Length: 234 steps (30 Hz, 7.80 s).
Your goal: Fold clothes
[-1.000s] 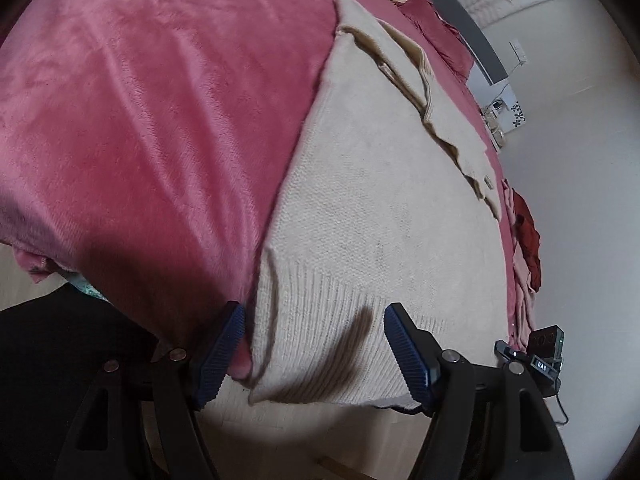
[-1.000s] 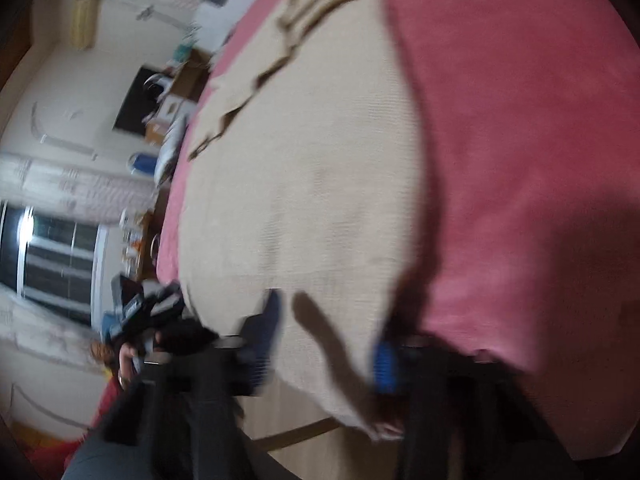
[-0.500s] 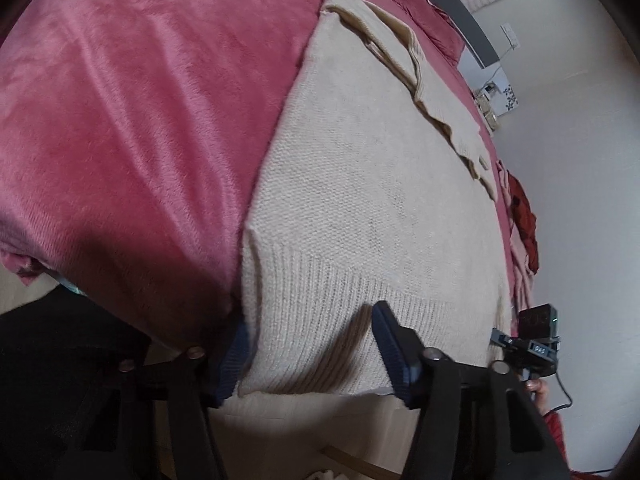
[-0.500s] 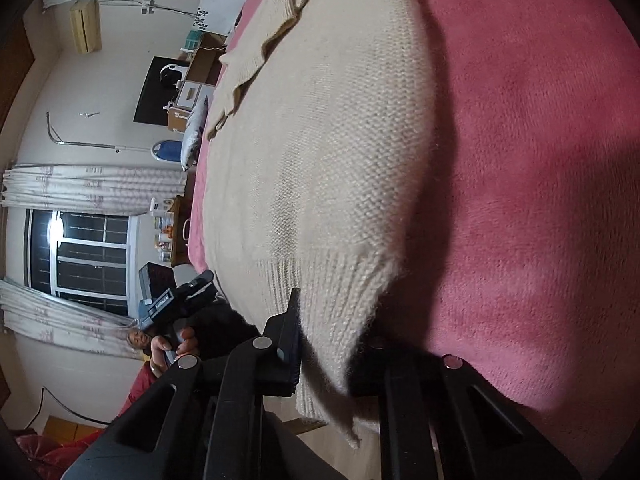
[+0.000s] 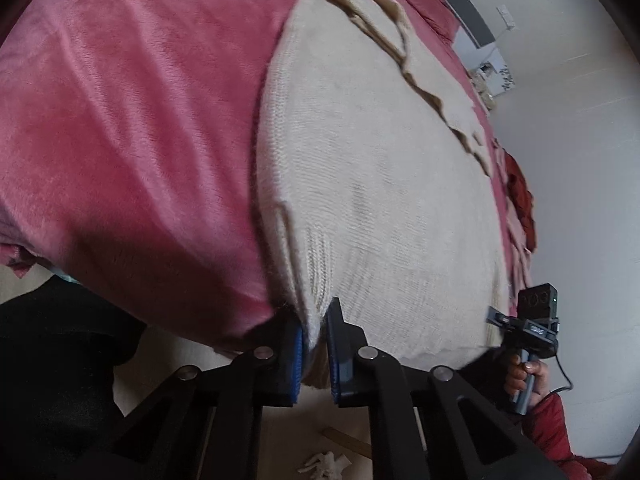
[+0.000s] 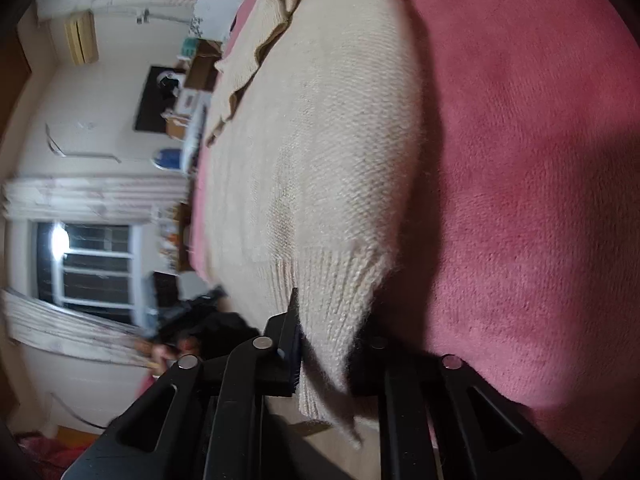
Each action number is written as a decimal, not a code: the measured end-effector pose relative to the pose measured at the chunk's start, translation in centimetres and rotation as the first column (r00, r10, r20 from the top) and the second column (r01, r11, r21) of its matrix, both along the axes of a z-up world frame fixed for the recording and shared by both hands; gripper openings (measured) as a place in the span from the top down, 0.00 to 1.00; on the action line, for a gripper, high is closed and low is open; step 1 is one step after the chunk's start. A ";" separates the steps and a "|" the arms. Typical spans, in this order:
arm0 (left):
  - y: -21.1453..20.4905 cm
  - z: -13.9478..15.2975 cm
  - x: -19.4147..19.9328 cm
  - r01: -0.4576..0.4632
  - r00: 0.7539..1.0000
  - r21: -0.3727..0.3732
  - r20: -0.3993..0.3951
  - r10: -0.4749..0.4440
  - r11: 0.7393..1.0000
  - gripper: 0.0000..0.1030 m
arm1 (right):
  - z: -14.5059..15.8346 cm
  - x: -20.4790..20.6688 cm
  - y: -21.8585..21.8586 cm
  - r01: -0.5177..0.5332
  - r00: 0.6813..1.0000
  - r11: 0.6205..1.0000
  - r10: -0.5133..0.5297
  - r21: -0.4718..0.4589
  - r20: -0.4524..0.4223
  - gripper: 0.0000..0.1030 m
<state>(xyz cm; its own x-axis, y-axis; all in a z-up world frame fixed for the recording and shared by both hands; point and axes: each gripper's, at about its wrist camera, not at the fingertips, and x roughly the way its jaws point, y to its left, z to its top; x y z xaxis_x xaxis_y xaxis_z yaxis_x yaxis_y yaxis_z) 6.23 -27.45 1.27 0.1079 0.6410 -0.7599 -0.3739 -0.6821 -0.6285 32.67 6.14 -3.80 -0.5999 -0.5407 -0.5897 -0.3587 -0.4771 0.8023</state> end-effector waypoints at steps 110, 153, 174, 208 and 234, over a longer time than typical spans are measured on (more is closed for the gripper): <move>18.3 3.9 -24.5 -0.385 0.685 -0.086 -0.694 0.221 0.919 0.78 | 8.7 -31.4 1.9 0.165 0.984 0.510 -0.024 0.844 -0.178 0.51; 19.2 2.6 -26.5 -0.378 0.677 -0.113 -0.711 0.192 0.919 0.75 | 5.2 -24.2 8.3 0.210 0.971 0.460 -0.204 0.863 -0.128 0.61; 19.5 2.9 -26.0 -0.382 0.677 -0.109 -0.708 0.198 0.918 0.75 | 5.3 -16.3 4.6 0.257 0.960 0.660 -0.260 0.706 -0.107 0.76; 22.4 5.5 -23.1 -0.249 0.769 -0.131 -0.629 0.114 0.960 0.74 | 4.2 -43.4 4.1 0.022 0.996 0.416 0.069 0.909 -0.055 0.80; 29.4 4.5 -23.0 -0.186 0.701 -0.207 -0.712 -0.017 0.960 0.74 | 3.6 -40.0 0.8 0.074 0.992 0.413 0.065 0.908 -0.110 0.80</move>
<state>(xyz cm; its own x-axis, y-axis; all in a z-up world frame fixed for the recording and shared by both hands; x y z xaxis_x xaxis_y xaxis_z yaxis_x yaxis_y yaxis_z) -16.79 1.93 5.78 -0.5665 0.4027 -0.7190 -0.5675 -0.8232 -0.0139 -7.32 6.92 -0.21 -0.6965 0.2740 -0.6631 -0.3075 -0.9490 -0.0691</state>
